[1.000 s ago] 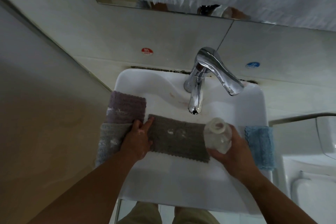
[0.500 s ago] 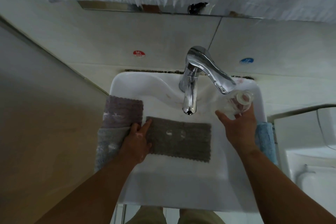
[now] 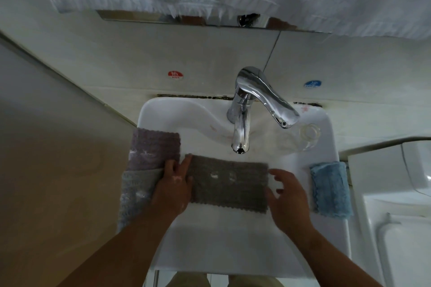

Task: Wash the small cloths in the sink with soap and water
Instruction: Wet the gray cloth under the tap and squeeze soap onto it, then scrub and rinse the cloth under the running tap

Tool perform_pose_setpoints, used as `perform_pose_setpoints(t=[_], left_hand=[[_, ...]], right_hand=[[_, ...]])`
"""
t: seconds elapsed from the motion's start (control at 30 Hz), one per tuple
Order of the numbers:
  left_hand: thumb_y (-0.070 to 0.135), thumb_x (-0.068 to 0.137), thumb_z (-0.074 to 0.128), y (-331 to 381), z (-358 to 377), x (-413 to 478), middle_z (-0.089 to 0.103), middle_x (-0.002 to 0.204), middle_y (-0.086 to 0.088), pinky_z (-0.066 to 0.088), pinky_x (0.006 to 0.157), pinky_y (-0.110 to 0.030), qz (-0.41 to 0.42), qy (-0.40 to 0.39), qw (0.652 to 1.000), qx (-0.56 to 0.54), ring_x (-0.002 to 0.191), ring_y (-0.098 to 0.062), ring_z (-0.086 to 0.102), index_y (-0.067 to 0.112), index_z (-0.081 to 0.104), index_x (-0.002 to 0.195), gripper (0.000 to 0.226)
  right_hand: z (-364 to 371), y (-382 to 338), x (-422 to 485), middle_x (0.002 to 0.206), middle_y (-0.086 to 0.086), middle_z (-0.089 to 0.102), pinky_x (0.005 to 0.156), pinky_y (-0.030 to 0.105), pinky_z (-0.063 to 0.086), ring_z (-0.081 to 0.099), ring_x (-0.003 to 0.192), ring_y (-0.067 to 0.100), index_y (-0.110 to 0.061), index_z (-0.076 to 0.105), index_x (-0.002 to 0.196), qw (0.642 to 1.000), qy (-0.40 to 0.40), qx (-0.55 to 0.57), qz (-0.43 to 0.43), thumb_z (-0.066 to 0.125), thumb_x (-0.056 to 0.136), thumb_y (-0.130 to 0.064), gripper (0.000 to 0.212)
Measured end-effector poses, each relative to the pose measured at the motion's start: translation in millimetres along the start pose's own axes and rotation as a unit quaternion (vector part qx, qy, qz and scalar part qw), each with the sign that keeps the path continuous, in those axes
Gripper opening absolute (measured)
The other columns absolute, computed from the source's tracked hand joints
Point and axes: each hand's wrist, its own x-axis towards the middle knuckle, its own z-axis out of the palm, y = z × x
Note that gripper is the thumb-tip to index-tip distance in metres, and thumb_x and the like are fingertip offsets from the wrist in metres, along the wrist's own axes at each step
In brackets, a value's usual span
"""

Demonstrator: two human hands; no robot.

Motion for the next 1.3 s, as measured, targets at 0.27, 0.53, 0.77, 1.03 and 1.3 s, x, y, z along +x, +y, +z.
perform_pose_setpoints(t=[0.27, 0.53, 0.77, 1.03, 1.3], left_hand=[[0.031, 0.098, 0.058, 5, 1, 4, 0.042, 0.132, -0.008, 0.054, 0.092, -0.04, -0.015, -0.032, 0.999, 0.018, 0.103, -0.029, 0.061, 0.027, 0.044, 0.145, 0.049], [0.019, 0.084, 0.072, 22, -1, -1, 0.048, 0.099, 0.0, 0.047, 0.083, -0.033, -0.056, -0.056, 0.992, -0.095, 0.084, -0.024, 0.055, 0.022, 0.054, 0.084, 0.018], [0.014, 0.092, 0.058, 37, 6, -16, 0.059, 0.079, -0.001, 0.039, 0.064, -0.034, -0.088, -0.063, 0.976, -0.188, 0.075, -0.025, 0.057, 0.019, 0.048, 0.095, 0.012], [0.035, 0.1, 0.055, 61, 14, -30, 0.07, 0.102, 0.002, 0.054, 0.084, -0.033, -0.152, -0.112, 0.918, -0.348, 0.094, -0.013, 0.065, 0.024, 0.067, 0.105, 0.016], [0.039, 0.104, 0.048, 102, 10, -47, 0.072, 0.088, 0.006, 0.061, 0.067, -0.032, -0.168, -0.038, 0.877, -0.448, 0.075, -0.006, 0.069, 0.03, 0.064, 0.099, 0.019]], right_hand=[[18, -5, 18, 0.137, -0.002, 0.045, 0.1, 0.038, 0.05, 0.043, 0.126, 0.02, -0.027, 0.044, 0.145, 0.968, -0.146, -0.195, -0.064, 0.067, 0.089, -0.033, 0.061], [22, -8, 14, 0.097, -0.004, 0.065, 0.079, 0.028, 0.049, 0.062, 0.089, 0.016, -0.024, 0.064, 0.108, 0.974, -0.151, -0.166, -0.008, 0.061, 0.09, -0.03, 0.019], [16, -11, 9, 0.081, -0.004, 0.065, 0.063, 0.025, 0.047, 0.06, 0.072, 0.01, -0.022, 0.059, 0.095, 0.983, -0.176, -0.017, 0.05, 0.061, 0.093, -0.02, 0.003], [28, -25, -6, 0.093, 0.007, 0.073, 0.078, 0.041, 0.059, 0.071, 0.087, 0.025, -0.02, 0.066, 0.103, 0.934, -0.155, 0.273, 0.173, 0.064, 0.097, -0.025, 0.008], [39, -75, -34, 0.084, -0.001, 0.076, 0.07, 0.027, 0.059, 0.073, 0.08, 0.014, -0.021, 0.074, 0.093, 0.925, -0.127, 0.333, 0.132, 0.065, 0.097, -0.025, 0.011]])
